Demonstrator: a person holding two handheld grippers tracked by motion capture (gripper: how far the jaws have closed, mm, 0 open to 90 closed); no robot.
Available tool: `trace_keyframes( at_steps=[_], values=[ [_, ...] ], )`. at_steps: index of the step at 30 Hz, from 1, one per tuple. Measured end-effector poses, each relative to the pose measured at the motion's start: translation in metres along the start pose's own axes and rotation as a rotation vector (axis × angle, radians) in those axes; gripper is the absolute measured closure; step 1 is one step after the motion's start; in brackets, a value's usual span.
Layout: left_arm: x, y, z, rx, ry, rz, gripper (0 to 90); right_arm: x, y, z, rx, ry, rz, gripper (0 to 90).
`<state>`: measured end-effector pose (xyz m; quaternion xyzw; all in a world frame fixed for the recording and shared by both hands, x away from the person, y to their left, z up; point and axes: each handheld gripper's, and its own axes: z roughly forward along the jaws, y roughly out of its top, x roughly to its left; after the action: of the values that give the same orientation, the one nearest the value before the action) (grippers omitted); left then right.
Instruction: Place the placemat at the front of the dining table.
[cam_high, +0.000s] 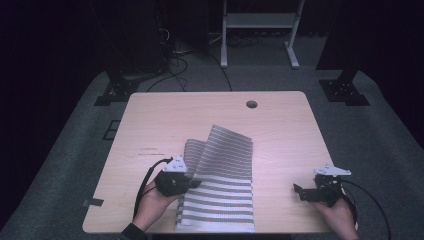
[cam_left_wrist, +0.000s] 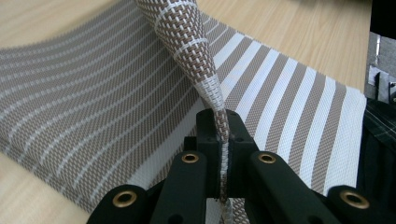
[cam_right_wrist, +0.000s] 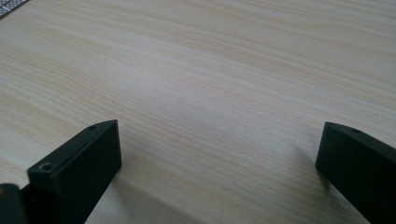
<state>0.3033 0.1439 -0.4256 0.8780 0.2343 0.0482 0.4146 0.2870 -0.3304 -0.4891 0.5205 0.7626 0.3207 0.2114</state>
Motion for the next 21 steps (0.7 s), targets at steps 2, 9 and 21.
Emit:
trace_keyframes(
  at_steps=[2, 9, 21],
  values=[
    [0.000, 0.007, 0.000, -0.013, 0.002, 0.013, 87.9, 0.000, 0.000, 0.000, 0.000, 0.000, 0.000, 0.0],
    [0.001, 0.021, 0.004, -0.021, 0.008, 0.026, 88.1, 0.000, 0.000, 0.000, 0.000, 0.000, 0.000, 0.0],
    [0.008, 0.031, 0.010, -0.031, -0.007, 0.008, 88.1, 0.000, 0.000, 0.000, 0.000, 0.000, 0.000, 0.0]
  ],
)
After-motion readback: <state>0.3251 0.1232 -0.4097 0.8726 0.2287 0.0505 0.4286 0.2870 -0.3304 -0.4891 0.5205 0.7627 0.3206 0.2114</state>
